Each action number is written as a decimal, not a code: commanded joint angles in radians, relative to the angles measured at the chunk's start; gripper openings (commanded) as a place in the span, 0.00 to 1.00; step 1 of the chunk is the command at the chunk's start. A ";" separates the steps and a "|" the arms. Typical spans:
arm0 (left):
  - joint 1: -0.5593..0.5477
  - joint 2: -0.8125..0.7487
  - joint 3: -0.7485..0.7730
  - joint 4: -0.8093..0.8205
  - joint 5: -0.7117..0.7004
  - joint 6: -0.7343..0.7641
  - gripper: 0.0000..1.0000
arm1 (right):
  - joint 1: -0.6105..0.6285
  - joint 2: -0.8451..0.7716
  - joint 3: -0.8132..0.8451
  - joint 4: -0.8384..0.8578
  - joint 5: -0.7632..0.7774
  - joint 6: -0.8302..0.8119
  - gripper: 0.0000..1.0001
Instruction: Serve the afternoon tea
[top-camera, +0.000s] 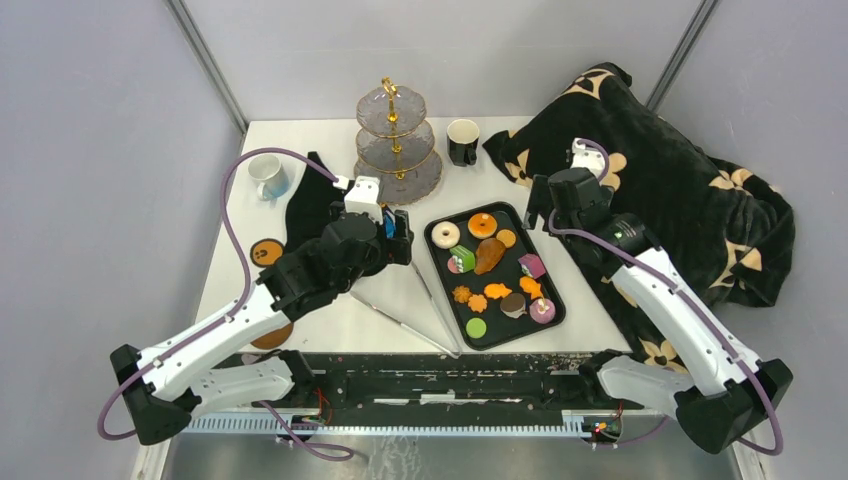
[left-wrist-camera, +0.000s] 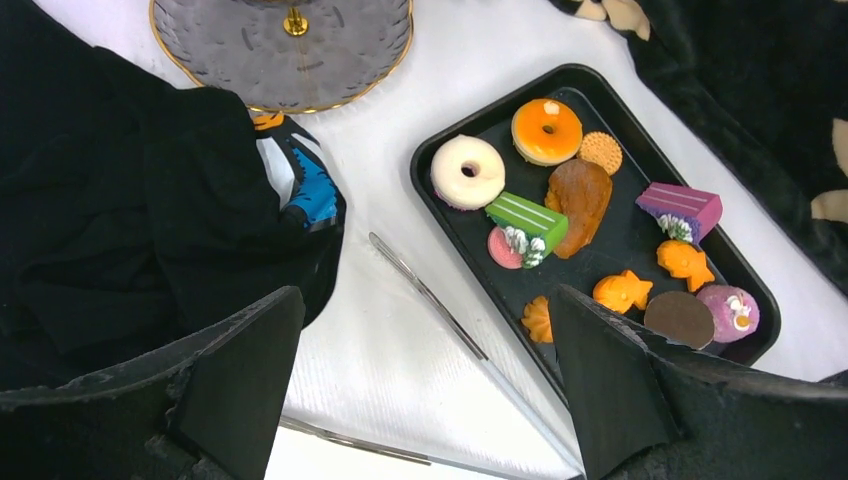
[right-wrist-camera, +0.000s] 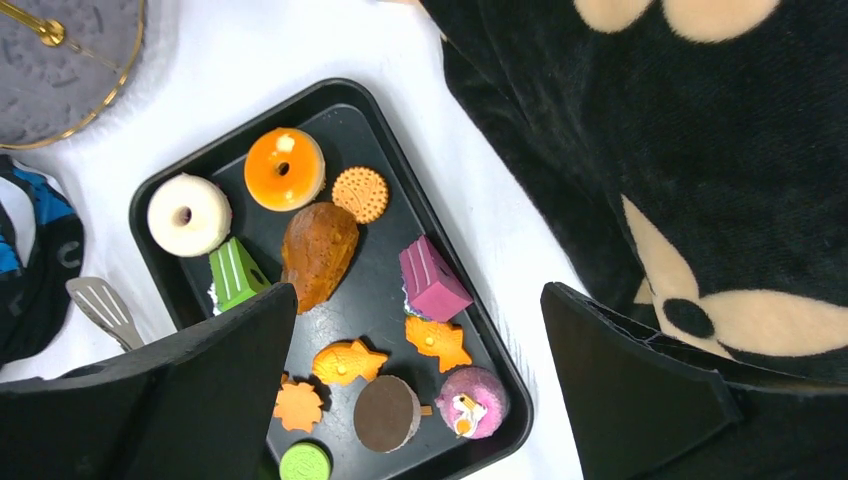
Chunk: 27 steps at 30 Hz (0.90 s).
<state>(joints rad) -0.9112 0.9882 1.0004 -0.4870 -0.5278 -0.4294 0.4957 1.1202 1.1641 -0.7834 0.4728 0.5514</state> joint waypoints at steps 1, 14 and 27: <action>0.001 -0.008 -0.009 0.054 0.023 0.034 0.99 | 0.004 -0.070 -0.023 0.072 0.020 -0.014 0.99; 0.001 -0.005 -0.015 0.053 -0.003 0.034 0.99 | 0.003 -0.074 -0.061 0.095 -0.058 -0.034 0.99; 0.001 0.054 -0.160 0.076 0.177 -0.068 0.99 | 0.039 -0.080 -0.284 0.237 -0.436 0.082 0.99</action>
<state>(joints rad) -0.9108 1.0279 0.8745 -0.4633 -0.4469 -0.4374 0.5030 1.0538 0.9504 -0.6441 0.1806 0.5625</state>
